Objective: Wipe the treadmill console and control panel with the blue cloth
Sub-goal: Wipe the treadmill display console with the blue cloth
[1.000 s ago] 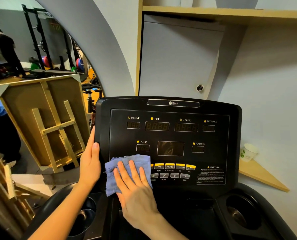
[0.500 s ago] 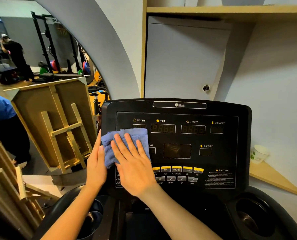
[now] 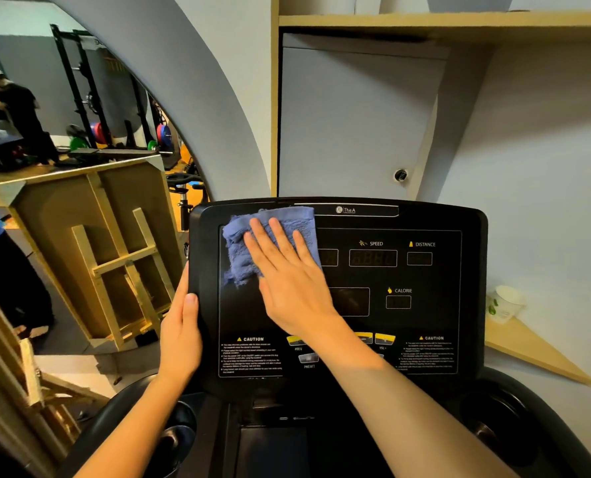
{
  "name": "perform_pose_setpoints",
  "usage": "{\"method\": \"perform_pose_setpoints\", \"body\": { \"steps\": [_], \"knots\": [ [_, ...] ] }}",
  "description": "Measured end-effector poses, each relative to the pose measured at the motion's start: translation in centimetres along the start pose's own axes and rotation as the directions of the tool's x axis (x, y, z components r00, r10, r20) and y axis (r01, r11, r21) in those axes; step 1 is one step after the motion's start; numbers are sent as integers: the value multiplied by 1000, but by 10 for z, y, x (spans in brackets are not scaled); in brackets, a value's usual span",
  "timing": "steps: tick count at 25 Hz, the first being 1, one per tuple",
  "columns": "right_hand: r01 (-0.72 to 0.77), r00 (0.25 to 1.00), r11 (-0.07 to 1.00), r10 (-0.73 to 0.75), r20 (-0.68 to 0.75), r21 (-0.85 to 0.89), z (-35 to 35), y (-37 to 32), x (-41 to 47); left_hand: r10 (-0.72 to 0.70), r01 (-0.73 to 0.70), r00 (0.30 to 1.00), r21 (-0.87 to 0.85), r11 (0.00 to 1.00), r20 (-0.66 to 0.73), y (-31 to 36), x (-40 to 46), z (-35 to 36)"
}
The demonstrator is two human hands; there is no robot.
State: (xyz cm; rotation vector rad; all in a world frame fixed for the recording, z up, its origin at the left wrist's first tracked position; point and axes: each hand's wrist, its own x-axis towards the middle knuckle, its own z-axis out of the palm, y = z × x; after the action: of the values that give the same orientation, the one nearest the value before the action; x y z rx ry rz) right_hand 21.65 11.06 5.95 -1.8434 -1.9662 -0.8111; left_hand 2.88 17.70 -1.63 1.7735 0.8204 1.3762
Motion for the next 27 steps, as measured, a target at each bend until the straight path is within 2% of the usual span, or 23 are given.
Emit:
{"method": "perform_pose_setpoints", "body": {
  "steps": [5,16,27],
  "knots": [
    [-36,999,996,35,-23,-78,-10,49,-17,-5,5,1000,18,1000,-12,-1,0,0],
    [-201,980,974,201,-13,-102,-28,126,-58,-20,21,999,52,998,-28,2,-2,0],
    [-385,923,923,385,-13,20,-18,125,-107,-28,31,999,75,997,-39,2,-2,0]
  ]
}}
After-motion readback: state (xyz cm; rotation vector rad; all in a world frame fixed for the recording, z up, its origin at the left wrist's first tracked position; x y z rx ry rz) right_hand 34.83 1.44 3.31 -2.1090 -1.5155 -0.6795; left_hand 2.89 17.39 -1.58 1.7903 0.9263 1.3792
